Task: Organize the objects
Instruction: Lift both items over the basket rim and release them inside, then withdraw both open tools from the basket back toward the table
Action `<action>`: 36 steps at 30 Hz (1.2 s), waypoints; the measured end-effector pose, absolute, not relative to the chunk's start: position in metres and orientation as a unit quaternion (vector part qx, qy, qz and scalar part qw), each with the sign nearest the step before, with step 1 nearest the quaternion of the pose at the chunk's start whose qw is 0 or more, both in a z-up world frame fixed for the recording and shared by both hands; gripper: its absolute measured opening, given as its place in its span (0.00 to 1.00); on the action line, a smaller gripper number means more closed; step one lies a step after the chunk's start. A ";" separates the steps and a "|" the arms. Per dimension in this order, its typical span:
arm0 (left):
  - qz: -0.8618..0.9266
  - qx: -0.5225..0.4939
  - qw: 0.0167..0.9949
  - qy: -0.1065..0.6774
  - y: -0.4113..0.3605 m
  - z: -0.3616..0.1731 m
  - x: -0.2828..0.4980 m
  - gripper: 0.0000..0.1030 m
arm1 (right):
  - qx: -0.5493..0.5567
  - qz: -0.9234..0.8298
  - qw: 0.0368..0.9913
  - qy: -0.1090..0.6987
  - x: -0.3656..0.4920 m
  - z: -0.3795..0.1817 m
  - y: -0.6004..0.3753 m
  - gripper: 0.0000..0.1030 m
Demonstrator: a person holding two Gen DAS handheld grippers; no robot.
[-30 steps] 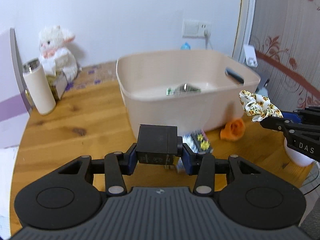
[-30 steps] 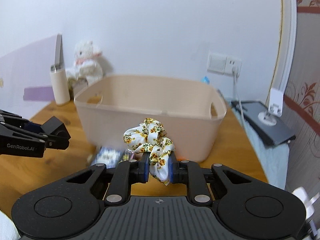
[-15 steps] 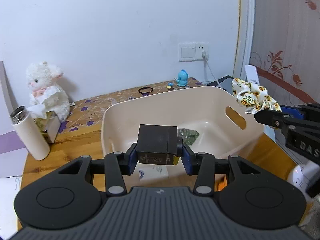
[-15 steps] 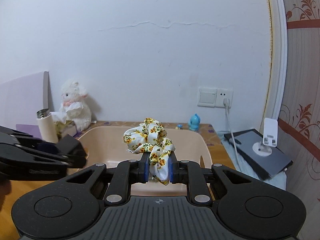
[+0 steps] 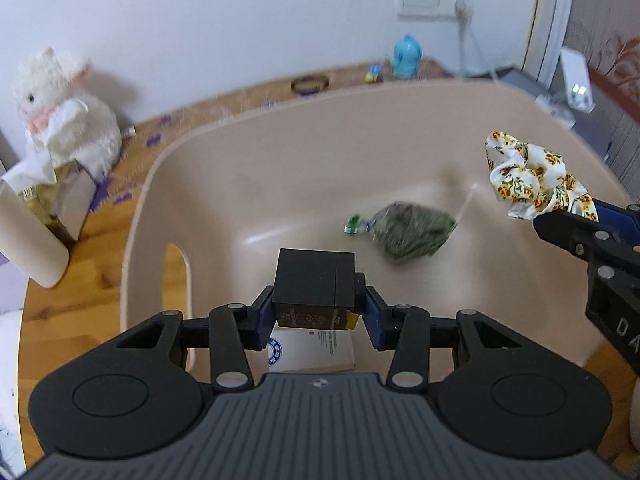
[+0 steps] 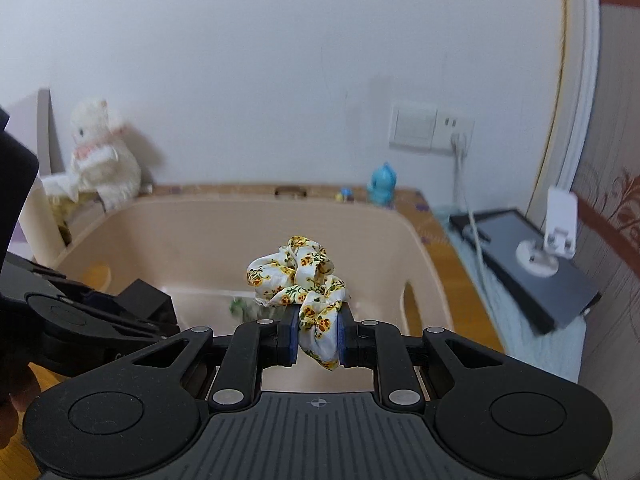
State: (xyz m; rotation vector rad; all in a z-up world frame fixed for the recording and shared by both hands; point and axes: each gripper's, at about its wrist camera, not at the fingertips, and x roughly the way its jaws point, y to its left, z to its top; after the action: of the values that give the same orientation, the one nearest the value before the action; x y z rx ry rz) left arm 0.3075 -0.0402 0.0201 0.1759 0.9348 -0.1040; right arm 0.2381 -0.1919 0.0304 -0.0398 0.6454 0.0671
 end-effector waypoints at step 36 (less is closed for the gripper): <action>-0.060 0.050 0.938 0.337 -0.014 0.100 0.200 0.86 | -0.034 0.028 0.967 0.253 0.145 0.076 -0.193 0.76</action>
State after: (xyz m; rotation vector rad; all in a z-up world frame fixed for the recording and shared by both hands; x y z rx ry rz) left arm 0.2001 -0.0137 0.0996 0.1027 0.6888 -0.1229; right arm 0.1454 -0.1935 0.0756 -0.0691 0.5108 0.0564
